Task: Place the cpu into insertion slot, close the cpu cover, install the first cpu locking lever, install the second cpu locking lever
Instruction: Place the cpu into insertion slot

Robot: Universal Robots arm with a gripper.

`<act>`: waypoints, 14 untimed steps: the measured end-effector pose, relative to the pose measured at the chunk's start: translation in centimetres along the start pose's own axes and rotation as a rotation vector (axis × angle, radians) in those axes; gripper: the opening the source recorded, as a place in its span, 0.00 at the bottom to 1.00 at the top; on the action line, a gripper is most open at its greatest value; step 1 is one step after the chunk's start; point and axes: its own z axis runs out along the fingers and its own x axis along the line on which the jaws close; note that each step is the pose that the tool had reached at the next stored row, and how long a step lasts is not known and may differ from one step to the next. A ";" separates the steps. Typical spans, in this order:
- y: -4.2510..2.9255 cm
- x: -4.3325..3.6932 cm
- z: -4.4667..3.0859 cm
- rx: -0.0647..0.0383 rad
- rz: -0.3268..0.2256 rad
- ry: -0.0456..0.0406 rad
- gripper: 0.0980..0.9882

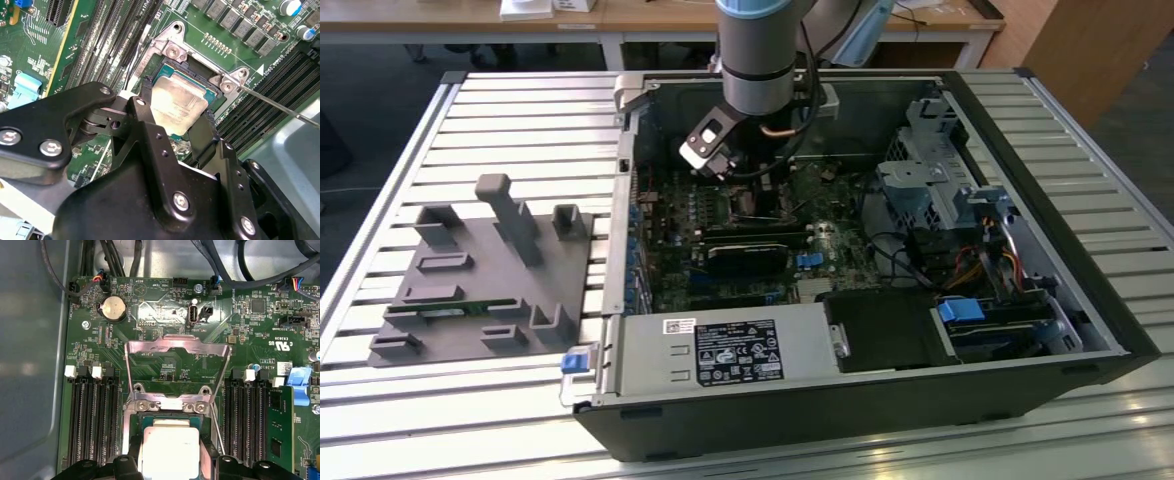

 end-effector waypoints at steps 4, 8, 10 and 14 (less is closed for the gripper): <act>-0.06 0.00 -0.01 0.000 0.000 0.0000 0.49; -0.07 0.06 0.02 0.000 0.000 -0.0002 0.49; -0.07 0.08 0.02 0.000 0.000 -0.0002 0.49; -0.07 0.09 0.03 0.000 0.000 -0.0001 0.49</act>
